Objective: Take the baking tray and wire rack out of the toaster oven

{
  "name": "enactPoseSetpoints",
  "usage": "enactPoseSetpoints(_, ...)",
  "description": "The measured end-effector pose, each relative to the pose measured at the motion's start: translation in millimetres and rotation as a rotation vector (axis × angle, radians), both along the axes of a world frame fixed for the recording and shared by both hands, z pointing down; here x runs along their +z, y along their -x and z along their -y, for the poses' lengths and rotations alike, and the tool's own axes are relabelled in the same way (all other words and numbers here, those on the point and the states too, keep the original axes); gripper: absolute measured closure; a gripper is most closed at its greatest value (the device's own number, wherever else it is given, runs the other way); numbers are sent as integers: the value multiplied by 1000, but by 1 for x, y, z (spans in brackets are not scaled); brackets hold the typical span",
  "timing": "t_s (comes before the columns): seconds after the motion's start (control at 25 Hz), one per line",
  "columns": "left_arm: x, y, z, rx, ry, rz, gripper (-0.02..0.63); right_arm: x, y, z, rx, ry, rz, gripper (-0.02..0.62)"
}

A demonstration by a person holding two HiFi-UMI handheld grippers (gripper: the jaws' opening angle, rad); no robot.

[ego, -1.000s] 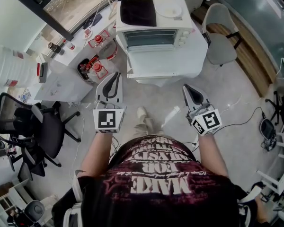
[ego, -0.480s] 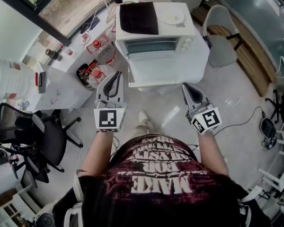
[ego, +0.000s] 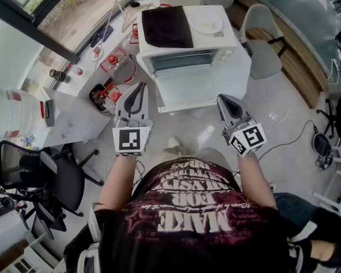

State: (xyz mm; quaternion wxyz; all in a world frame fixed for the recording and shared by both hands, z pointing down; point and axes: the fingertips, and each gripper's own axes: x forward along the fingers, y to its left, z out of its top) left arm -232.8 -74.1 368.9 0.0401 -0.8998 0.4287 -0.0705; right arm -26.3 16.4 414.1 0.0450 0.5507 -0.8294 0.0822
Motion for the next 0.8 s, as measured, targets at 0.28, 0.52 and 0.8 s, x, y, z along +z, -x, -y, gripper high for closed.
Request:
enactPoseSetpoints(0.28,0,5,12,3,7,-22,581,11,19,13,-19,52,26,592)
enactPoseSetpoints(0.52,7,13,16,-19,23,-18,581,23,26,37,-47,84,60,592)
enactPoseSetpoints(0.8,6,17,26,-64,25,11,581,48,20,69,-58,132,124,592)
